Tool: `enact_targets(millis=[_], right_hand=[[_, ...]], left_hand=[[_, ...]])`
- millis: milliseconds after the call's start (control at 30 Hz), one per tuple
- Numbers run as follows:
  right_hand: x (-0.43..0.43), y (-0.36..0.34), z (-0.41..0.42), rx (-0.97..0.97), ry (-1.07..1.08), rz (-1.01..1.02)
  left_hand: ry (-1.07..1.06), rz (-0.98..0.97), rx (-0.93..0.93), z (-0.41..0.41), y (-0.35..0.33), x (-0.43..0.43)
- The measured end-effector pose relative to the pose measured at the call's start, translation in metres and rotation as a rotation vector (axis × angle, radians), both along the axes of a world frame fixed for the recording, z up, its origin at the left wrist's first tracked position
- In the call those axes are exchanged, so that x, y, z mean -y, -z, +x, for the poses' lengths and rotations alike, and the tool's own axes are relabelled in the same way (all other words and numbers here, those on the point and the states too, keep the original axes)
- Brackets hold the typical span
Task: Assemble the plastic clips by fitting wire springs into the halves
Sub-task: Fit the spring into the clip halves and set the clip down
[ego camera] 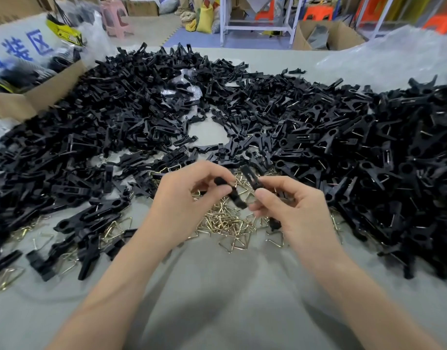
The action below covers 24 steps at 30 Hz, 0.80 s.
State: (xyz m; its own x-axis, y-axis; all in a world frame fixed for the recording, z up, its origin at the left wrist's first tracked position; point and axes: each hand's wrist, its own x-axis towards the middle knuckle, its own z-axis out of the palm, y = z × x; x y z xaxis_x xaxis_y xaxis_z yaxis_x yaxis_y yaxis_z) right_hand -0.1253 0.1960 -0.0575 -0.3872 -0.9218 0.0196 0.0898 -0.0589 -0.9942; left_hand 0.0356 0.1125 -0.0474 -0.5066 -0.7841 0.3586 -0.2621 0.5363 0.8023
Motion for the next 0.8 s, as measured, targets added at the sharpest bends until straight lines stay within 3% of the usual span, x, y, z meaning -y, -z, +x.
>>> enact_targets(millis=[133,367,467,667,800], right_hand=[[-0.003,-0.001,-0.004,-0.175,0.022,-0.031],[-0.007,0.002,0.004,-0.116,0.037,-0.101],[-0.009,0.003,0.007,-0.198,0.048,-0.147],[-0.008,0.003,0.008,-0.405,0.064,-0.172],[-0.008,0.001,0.004,-0.442,0.011,-0.107]], left_hand=[[0.08,0.152,-0.068,-0.004,0.005,0.0],[0.132,0.244,-0.15,-0.007,0.004,-0.006],[0.108,0.258,-0.099,-0.01,0.006,-0.009],[0.117,0.376,-0.183,-0.012,0.007,-0.01],[0.105,0.298,-0.135,-0.012,0.009,-0.01]])
